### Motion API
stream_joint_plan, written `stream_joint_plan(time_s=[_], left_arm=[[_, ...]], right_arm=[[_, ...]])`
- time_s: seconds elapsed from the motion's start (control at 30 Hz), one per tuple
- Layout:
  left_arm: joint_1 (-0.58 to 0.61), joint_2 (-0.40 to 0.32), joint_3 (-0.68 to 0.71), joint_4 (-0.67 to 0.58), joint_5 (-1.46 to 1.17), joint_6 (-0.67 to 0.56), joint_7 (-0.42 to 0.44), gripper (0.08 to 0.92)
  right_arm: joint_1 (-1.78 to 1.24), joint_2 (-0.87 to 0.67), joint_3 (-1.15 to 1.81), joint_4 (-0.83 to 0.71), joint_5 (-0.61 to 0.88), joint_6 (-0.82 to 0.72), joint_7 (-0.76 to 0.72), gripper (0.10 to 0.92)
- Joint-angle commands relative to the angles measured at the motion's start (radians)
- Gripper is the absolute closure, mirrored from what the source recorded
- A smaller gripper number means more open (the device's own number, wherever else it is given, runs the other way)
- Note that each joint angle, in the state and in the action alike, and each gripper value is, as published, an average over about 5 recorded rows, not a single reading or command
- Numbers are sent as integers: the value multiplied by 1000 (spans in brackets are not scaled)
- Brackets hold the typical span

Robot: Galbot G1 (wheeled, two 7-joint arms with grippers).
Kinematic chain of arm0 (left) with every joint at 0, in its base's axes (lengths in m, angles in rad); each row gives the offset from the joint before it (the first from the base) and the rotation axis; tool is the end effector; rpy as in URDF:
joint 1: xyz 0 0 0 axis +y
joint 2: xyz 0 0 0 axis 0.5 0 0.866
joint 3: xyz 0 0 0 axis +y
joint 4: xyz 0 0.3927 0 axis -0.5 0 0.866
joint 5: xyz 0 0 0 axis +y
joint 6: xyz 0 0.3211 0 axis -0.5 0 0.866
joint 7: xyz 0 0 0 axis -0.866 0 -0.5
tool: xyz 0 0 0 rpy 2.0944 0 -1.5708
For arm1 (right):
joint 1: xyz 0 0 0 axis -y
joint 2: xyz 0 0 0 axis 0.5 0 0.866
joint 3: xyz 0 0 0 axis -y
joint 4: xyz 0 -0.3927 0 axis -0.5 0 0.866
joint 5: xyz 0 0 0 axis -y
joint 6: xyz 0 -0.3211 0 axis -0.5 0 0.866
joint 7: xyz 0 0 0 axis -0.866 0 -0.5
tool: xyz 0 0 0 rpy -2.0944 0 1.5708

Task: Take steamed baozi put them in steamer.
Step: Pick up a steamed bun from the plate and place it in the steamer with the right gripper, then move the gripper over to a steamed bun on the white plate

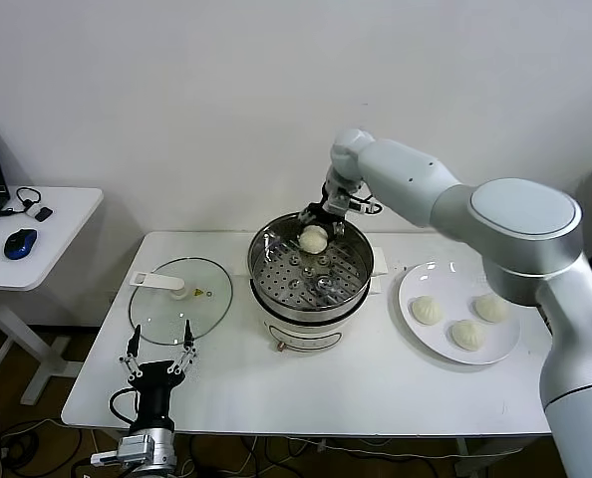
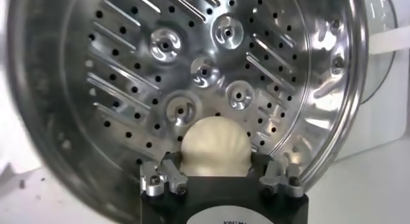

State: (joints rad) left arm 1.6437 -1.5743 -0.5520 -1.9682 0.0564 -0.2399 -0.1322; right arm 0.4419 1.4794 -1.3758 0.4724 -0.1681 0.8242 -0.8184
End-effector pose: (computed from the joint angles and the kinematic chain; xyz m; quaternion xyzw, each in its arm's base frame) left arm 0.0940 0.0075 -0.3883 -0.0724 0.9966 0.0329 0.0222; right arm 0.6823 0.0758 -0.1032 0.6368 -0.1920 0.7467 0.0090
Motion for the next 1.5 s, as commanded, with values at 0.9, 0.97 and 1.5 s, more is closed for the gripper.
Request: stream_joint_plan(time_s=[0.9,0.97,1.5], left_arm=[[17,-1,4,-26,4,8,3,177],[19,0,5,-29,4,8,3,177],[22,5,15,-24,1,4,3,177]], right_arm=[[337,-183,-303,285,579,-68,-237,203],[372,-224,-350,349,606,-170,-218,203],[475,-459,-548,560,774,-843,-169,203]])
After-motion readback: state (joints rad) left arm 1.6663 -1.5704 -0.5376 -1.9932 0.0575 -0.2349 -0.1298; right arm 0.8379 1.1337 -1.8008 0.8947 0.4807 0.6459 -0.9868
